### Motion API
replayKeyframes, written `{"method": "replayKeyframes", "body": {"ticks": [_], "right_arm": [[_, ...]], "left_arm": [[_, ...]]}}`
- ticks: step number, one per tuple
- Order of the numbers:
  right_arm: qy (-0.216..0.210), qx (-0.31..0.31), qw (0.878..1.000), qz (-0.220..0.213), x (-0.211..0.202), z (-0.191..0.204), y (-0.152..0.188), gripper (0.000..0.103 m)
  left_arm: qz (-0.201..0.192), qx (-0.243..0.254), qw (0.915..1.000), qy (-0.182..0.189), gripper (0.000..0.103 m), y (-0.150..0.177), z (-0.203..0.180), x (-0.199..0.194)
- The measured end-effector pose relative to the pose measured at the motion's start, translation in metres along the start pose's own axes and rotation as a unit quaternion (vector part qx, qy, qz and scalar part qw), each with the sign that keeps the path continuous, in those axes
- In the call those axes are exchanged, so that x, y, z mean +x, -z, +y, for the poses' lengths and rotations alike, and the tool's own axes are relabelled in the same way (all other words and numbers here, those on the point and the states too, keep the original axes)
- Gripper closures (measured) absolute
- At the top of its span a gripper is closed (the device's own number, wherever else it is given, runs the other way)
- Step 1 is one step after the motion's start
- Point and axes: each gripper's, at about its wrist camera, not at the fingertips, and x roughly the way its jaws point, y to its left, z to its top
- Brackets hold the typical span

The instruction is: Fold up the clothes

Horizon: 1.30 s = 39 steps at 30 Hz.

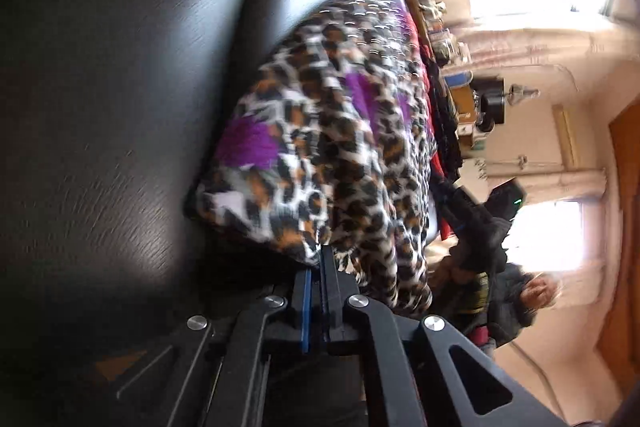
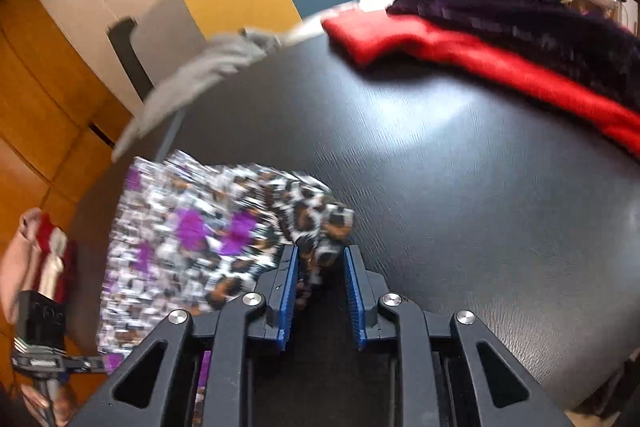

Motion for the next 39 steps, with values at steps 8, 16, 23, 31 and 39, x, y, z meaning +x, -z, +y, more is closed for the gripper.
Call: {"method": "replayKeyframes", "body": {"ticks": [8,16,23,31,39], "right_arm": [[-0.136,0.108,0.984,-0.046,-0.024,-0.016,0.002,0.010],[0.027,-0.048,0.998,-0.011,0.013,0.038,-0.028,0.092],[0.215,-0.187,0.959,-0.007,0.054,0.039,-0.052,0.092],[0.140,-0.110,0.983,-0.039,0.019,0.034,-0.079,0.046],[-0.010,-0.206,0.978,0.013,-0.024,0.094,-0.001,0.046]], "left_arm": [[0.003,0.022,0.9997,-0.006,0.100,-0.003,-0.009,0.010],[0.014,0.065,0.9970,-0.040,0.100,0.001,-0.013,0.004],[0.041,0.111,0.9894,-0.085,0.102,0.003,-0.027,0.012],[0.006,0.182,0.9816,-0.057,0.099,-0.009,-0.059,-0.018],[0.039,0.263,0.9575,-0.112,0.093,-0.038,-0.101,0.049]]}}
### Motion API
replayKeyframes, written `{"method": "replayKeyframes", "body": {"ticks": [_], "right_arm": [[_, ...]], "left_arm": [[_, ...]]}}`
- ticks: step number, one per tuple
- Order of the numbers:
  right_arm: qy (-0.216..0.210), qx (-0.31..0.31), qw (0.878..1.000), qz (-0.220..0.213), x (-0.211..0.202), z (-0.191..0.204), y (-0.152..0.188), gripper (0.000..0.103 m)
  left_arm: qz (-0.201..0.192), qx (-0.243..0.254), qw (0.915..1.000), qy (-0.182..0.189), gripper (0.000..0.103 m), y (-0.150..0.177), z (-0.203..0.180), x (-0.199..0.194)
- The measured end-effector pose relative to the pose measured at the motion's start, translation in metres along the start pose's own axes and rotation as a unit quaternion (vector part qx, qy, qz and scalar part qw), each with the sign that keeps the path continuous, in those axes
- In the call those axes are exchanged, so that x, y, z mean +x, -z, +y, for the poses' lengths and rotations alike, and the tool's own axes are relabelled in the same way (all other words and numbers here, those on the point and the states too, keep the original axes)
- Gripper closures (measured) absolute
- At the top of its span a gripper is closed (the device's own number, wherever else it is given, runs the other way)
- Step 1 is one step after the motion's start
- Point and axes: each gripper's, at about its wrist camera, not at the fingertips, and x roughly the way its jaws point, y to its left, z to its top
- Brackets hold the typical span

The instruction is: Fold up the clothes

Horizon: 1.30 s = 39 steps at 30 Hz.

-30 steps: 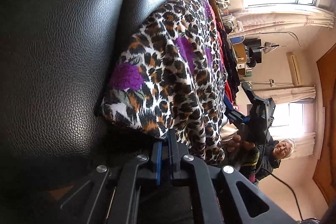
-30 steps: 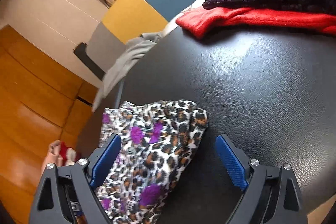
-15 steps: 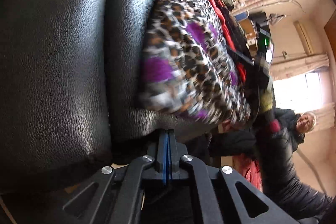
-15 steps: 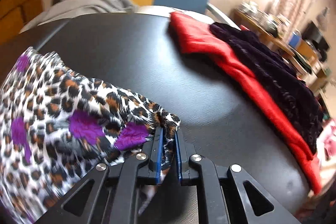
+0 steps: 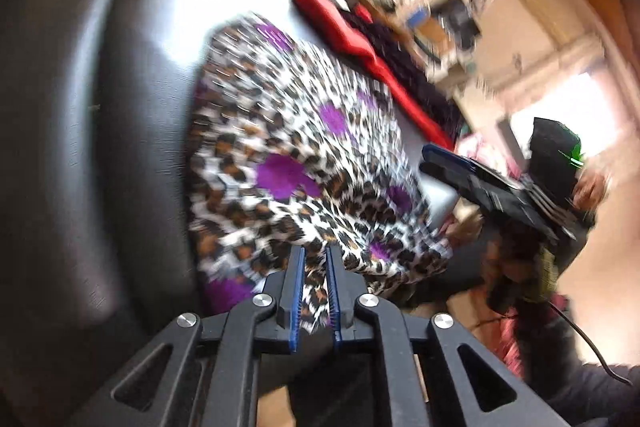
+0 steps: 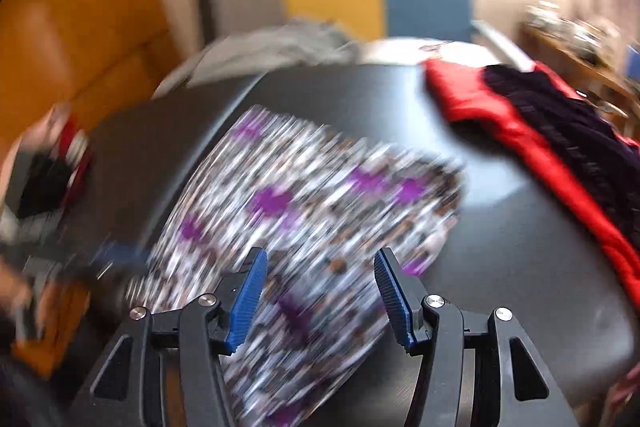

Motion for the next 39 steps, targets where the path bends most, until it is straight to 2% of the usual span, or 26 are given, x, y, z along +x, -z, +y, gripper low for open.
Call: {"method": "replayKeyframes", "body": {"ticks": [1,3,4,5,7,9,12,14,17,18,20,22,24,26,30,31,33,35,36,39], "right_arm": [[0.001,-0.023,0.999,0.033,0.007,0.011,0.014,0.046],[0.040,-0.058,0.994,0.084,0.019,0.022,0.047,0.045],[0.044,-0.058,0.994,0.080,0.020,0.018,0.064,0.038],[0.031,-0.052,0.996,0.066,0.017,0.012,0.071,0.035],[0.010,-0.057,0.998,0.037,0.010,0.004,0.083,0.034],[0.010,-0.064,0.997,0.033,0.011,0.005,0.084,0.031],[0.028,-0.077,0.995,0.063,0.015,0.009,0.075,0.020],[0.045,-0.064,0.993,0.089,0.011,0.005,0.066,0.016],[0.059,-0.042,0.996,0.050,-0.014,0.002,0.045,0.015],[0.046,-0.024,0.998,0.026,-0.022,0.001,0.035,0.014],[0.020,0.008,1.000,-0.022,-0.032,0.003,0.015,0.004],[0.012,0.017,0.999,-0.045,-0.026,0.015,0.002,0.003],[0.010,0.021,0.998,-0.051,-0.012,0.029,-0.007,0.003],[0.007,0.037,0.998,-0.043,0.013,0.029,-0.005,0.001],[0.039,0.062,0.997,-0.008,0.059,0.018,0.022,0.000],[0.049,0.033,0.997,-0.042,0.058,0.022,0.034,0.000],[0.049,0.014,0.996,-0.070,0.055,0.023,0.048,0.000],[0.047,0.008,0.996,-0.080,0.053,0.023,0.053,0.000],[0.047,0.006,0.996,-0.077,0.054,0.023,0.053,0.000],[0.047,0.003,0.996,-0.072,0.055,0.023,0.052,0.000]], "left_arm": [[0.015,0.020,0.9996,-0.011,0.093,0.007,-0.003,0.006],[0.040,0.054,0.9974,-0.026,0.094,0.019,-0.008,0.014],[0.046,0.049,0.9976,-0.018,0.097,0.024,-0.004,0.012],[0.053,0.031,0.9981,-0.006,0.101,0.029,0.003,0.010],[0.055,0.015,0.9983,0.009,0.102,0.040,0.013,0.006],[0.052,0.017,0.9984,0.009,0.102,0.049,0.014,0.001],[0.049,0.034,0.9982,0.006,0.100,0.048,0.006,-0.003],[0.023,0.050,0.9985,0.006,0.094,0.041,0.000,-0.017],[-0.030,0.048,0.9984,0.006,0.088,0.016,0.002,-0.036],[-0.045,0.044,0.9980,0.004,0.087,0.006,0.005,-0.041],[-0.072,0.040,0.9966,-0.001,0.085,-0.018,0.005,-0.044],[-0.100,0.040,0.9941,-0.011,0.083,-0.044,0.004,-0.044],[-0.113,0.046,0.9916,-0.042,0.079,-0.069,0.002,-0.038],[-0.109,0.054,0.9901,-0.070,0.079,-0.088,-0.003,-0.024],[-0.073,0.069,0.9811,-0.165,0.079,-0.105,-0.001,0.028],[-0.081,0.069,0.9787,-0.176,0.079,-0.102,0.002,0.036],[-0.095,0.073,0.9729,-0.198,0.079,-0.096,0.005,0.049],[-0.108,0.099,0.9592,-0.242,0.079,-0.090,-0.008,0.056],[-0.113,0.104,0.9547,-0.255,0.078,-0.088,-0.012,0.058],[-0.122,0.083,0.9580,-0.246,0.079,-0.090,-0.010,0.055]]}}
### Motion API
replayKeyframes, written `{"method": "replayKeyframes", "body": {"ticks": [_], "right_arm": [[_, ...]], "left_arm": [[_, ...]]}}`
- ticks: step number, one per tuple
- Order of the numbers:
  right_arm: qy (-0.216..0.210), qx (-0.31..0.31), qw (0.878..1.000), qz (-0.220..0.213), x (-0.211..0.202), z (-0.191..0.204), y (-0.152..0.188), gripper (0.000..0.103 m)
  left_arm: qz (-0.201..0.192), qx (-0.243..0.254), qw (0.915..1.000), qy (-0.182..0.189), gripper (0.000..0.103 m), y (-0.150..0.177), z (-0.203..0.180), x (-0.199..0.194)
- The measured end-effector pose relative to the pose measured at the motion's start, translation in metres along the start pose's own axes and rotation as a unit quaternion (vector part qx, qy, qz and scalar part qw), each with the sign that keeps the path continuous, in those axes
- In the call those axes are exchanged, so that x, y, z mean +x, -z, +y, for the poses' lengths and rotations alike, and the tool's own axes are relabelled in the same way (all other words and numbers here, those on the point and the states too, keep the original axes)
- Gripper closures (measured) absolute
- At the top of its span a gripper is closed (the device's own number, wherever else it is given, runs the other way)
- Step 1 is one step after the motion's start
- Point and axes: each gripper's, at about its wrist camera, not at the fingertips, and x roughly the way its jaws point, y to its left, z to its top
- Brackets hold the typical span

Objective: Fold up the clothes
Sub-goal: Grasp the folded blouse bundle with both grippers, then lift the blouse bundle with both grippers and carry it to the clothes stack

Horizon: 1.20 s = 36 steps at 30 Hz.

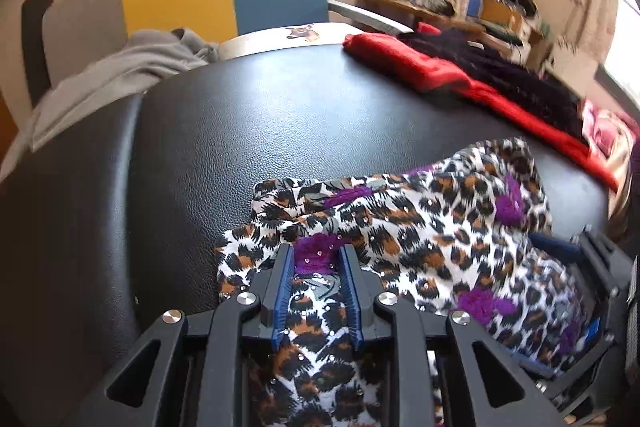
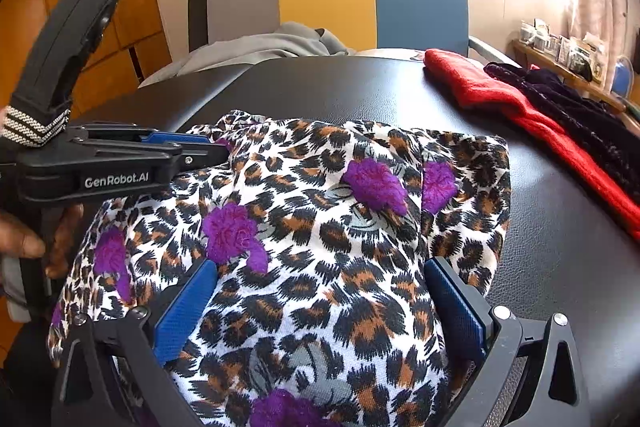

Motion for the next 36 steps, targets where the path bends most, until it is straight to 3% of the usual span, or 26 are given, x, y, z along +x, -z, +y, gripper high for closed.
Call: {"method": "replayKeyframes", "body": {"ticks": [3,7,9,11,15,17,19,21,24,27,29,30,33,34,35,36], "right_arm": [[-0.001,0.003,1.000,0.004,-0.007,0.001,-0.001,0.000],[-0.009,0.010,0.999,0.036,-0.012,0.000,-0.018,0.000],[-0.030,0.047,0.998,0.028,-0.028,-0.013,-0.026,0.000],[-0.046,0.081,0.995,0.021,-0.043,-0.028,-0.031,0.000],[-0.063,0.136,0.988,0.037,-0.054,-0.061,-0.026,0.000],[-0.069,0.161,0.982,0.065,-0.046,-0.075,-0.016,0.000],[-0.083,0.180,0.977,0.083,-0.033,-0.084,-0.010,0.000],[-0.102,0.166,0.978,0.072,-0.030,-0.081,-0.014,0.000],[-0.142,0.165,0.974,0.065,-0.017,-0.069,-0.019,0.000],[-0.122,0.158,0.979,0.044,-0.009,-0.058,-0.020,0.000],[-0.106,0.134,0.985,0.029,-0.006,-0.049,-0.018,0.000],[-0.094,0.114,0.989,0.030,-0.007,-0.044,-0.016,0.000],[-0.044,0.078,0.995,0.036,-0.009,-0.033,-0.013,0.022],[-0.043,0.078,0.995,0.035,-0.012,-0.031,-0.013,0.037],[-0.053,0.085,0.994,0.037,-0.013,-0.031,-0.013,0.059],[-0.065,0.092,0.993,0.038,-0.015,-0.031,-0.012,0.064]], "left_arm": [[0.004,-0.025,0.9993,0.029,0.079,-0.004,0.010,-0.005],[-0.019,-0.113,0.9897,0.086,0.077,0.001,0.046,-0.032],[-0.034,-0.155,0.9811,0.110,0.067,0.009,0.070,-0.046],[-0.026,-0.188,0.9723,0.137,0.065,0.019,0.089,-0.049],[-0.004,-0.238,0.9437,0.230,0.059,0.042,0.109,-0.039],[0.019,-0.246,0.9363,0.250,0.058,0.050,0.108,-0.027],[0.031,-0.241,0.9344,0.261,0.057,0.057,0.102,-0.020],[0.035,-0.226,0.9315,0.282,0.052,0.058,0.091,-0.014],[0.028,-0.203,0.9344,0.292,0.047,0.055,0.078,-0.012],[0.047,-0.178,0.9354,0.302,0.047,0.051,0.067,-0.011],[0.061,-0.176,0.9325,0.310,0.053,0.049,0.063,-0.007],[0.068,-0.176,0.9321,0.309,0.067,0.049,0.061,-0.005],[0.070,-0.178,0.9309,0.311,0.076,0.053,0.057,-0.003],[0.069,-0.178,0.9310,0.311,0.077,0.054,0.055,-0.004],[0.067,-0.179,0.9305,0.313,0.078,0.056,0.053,-0.006],[0.064,-0.179,0.9305,0.313,0.079,0.058,0.053,-0.011]]}}
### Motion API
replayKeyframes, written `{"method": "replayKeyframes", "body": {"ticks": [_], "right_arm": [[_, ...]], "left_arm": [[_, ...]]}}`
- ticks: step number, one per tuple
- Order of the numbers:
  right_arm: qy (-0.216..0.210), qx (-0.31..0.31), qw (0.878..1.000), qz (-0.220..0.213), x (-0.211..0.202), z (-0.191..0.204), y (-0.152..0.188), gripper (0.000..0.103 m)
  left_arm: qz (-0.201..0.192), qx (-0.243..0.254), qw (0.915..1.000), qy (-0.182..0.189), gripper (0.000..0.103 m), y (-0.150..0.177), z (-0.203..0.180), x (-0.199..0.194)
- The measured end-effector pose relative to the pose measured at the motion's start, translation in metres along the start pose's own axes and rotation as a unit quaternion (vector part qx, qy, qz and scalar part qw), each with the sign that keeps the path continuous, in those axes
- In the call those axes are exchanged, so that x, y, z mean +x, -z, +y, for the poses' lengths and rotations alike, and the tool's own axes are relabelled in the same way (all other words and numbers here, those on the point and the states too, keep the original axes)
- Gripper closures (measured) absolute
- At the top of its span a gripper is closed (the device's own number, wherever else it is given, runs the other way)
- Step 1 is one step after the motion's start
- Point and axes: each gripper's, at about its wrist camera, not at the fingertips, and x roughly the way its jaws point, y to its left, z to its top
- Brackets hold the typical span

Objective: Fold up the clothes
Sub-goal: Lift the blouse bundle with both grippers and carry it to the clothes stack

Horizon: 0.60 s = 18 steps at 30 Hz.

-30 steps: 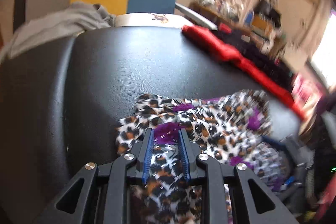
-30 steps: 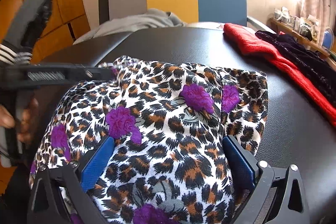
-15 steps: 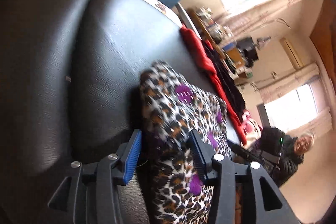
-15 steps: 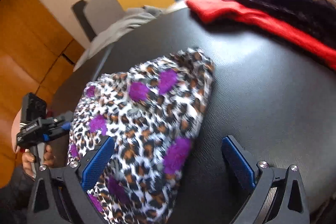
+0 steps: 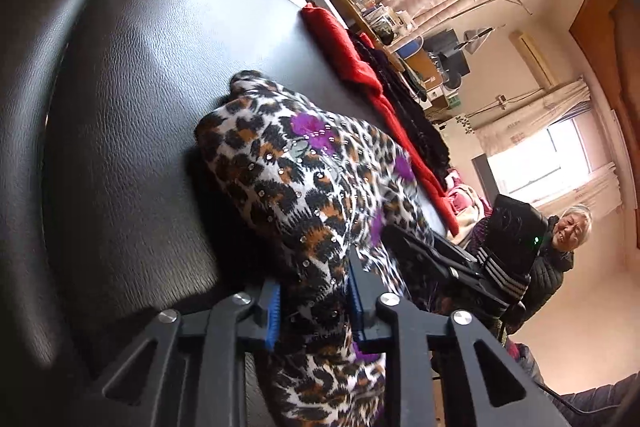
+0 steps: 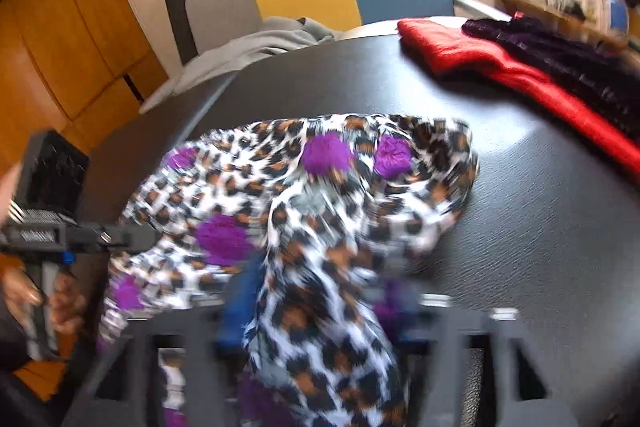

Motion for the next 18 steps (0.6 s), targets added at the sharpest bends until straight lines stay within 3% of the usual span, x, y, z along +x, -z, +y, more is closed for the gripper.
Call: {"method": "replayKeyframes", "body": {"ticks": [3,7,11,14,18], "right_arm": [[-0.008,-0.018,1.000,0.011,0.001,0.020,0.001,0.067],[-0.064,-0.052,0.996,0.024,0.015,0.068,-0.007,0.067],[-0.140,-0.115,0.983,0.025,0.037,0.155,-0.035,0.068],[-0.200,-0.174,0.964,0.013,0.048,0.236,-0.069,0.068],[-0.283,-0.245,0.927,-0.012,0.057,0.362,-0.122,0.068]], "left_arm": [[-0.023,0.017,0.9996,-0.006,0.080,0.011,-0.009,-0.025],[-0.082,0.020,0.9963,-0.015,0.080,0.030,-0.010,-0.087],[-0.180,0.012,0.9823,-0.049,0.080,0.053,-0.006,-0.179],[-0.272,0.013,0.9574,-0.097,0.080,0.071,-0.006,-0.264],[-0.383,0.012,0.9058,-0.181,0.080,0.086,-0.009,-0.384]]}}
